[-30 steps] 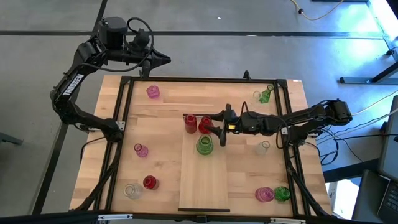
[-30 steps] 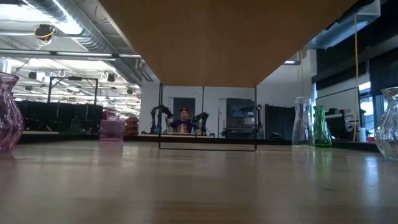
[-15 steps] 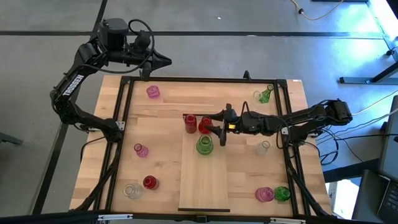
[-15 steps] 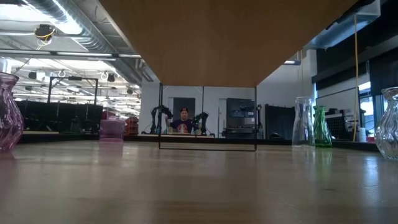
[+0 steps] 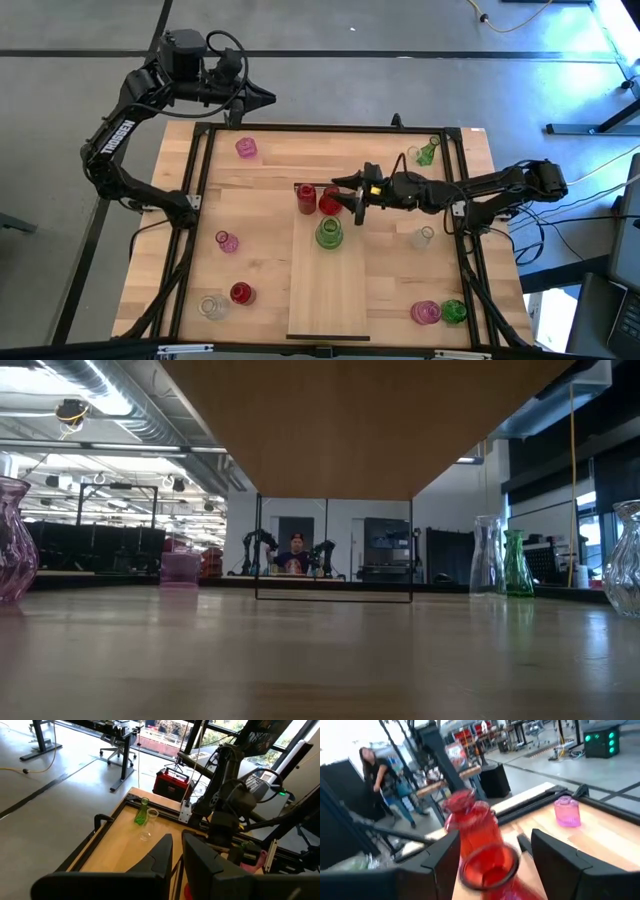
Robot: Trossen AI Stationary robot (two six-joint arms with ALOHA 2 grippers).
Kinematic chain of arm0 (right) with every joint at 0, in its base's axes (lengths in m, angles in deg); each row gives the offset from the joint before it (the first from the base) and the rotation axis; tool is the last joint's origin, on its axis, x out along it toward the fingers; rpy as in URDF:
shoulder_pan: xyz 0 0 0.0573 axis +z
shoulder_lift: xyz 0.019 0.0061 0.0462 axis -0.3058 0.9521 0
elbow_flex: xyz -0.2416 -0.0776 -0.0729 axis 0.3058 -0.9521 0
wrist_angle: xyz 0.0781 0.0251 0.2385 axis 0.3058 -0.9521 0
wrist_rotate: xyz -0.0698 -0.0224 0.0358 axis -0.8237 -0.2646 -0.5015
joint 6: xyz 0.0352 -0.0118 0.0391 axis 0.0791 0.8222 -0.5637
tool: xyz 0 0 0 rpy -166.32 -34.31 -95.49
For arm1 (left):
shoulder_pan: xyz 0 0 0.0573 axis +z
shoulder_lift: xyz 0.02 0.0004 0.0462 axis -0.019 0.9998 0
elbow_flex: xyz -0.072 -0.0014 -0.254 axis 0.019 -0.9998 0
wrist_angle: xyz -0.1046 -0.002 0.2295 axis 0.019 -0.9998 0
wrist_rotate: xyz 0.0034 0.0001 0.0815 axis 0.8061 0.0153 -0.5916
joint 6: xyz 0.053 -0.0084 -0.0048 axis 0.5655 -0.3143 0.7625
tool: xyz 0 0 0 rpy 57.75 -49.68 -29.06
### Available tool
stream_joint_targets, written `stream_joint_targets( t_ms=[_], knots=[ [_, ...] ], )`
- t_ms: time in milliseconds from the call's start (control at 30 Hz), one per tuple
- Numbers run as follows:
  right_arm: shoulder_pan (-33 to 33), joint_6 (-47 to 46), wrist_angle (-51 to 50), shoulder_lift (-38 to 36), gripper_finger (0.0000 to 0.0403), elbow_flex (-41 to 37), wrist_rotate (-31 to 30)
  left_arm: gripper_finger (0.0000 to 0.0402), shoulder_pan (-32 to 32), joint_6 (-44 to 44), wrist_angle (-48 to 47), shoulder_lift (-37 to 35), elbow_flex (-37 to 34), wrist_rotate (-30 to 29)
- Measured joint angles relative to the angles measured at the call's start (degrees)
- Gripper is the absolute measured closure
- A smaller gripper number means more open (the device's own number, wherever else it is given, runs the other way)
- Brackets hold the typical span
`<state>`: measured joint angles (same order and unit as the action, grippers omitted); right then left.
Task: Sort vases onto shelf
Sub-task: Put the top left pink vase on the shelf
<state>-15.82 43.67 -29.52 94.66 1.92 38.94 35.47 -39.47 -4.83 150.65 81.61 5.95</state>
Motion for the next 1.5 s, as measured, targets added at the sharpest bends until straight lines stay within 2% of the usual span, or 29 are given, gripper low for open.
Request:
stream_joint_targets(
  t_ms=[200,400,500,633,700,767,867,933,1067,1167,1267,1367,1400,1500],
  knots=[
    [-2.07,-7.01,3.25,-1.48,0.018,0.0,1.01,0.0363,0.0,0.48,-0.06,0.0,0.0,-0.4],
    [-5.17,-6.71,7.22,-10.0,0.018,-0.02,1.04,0.0363,0.02,4.75,-7.31,-0.02,0.01,-4.73],
    [-7.0,-1.76,6.46,-16.19,0.018,0.0,1.12,0.0363,-0.26,5.79,-11.42,-0.06,-1.05,-6.03],
    [-7.27,12.67,2.09,-24.22,0.018,2.53,0.72,0.0363,-1.77,6.57,-15.55,-0.02,-4.16,-7.61],
    [-7.22,21.04,-0.78,-27.14,0.018,5.39,-1.2,0.0363,-2.72,7.99,-18.27,-0.04,-6.59,-11.75],
    [-7.25,25.8,-3.74,-29.1,0.018,8.38,-4.79,0.0363,-3.04,9.48,-20.47,-0.07,-10.18,-19.58],
    [-7.31,27.41,-8.12,-30.15,0.018,12.28,-11.36,0.0363,-2.37,8.93,-20.08,-0.02,-17.72,-31.83],
    [-7.31,27.41,-10.66,-30.24,0.018,14.15,-15.36,0.0363,-0.84,6.79,-18.43,0.02,-22.43,-35.07],
    [-7.31,26.9,-14.33,-29.94,0.018,15.74,-16.87,0.0363,1.27,2.18,-15.72,0.02,-29.44,-32.96],
    [-7.31,27.39,-15.09,-29.62,0.018,15.82,-16.24,0.0363,1.71,3.19,-14.68,0.02,-32.59,-33.36],
    [-7.31,29.14,-16.43,-29.35,0.018,15.82,-16.29,0.0363,2.67,8.61,-10.92,0.0,-35.05,-37.07],
    [-7.3,27.67,-16.63,-28.73,0.018,15.82,-18.43,0.0363,5.36,6.46,-5.02,0.74,-36.41,-40.4],
    [-7.31,27.1,-16.73,-28.7,0.018,15.78,-18.55,0.0363,6.98,5.08,-4.15,1.63,-36.41,-39.15],
    [-7.31,25.91,-16.38,-28.92,0.018,15.82,-18.57,0.0363,13.32,3.75,-4.64,5.95,-36.35,-29.04]
  ],
)
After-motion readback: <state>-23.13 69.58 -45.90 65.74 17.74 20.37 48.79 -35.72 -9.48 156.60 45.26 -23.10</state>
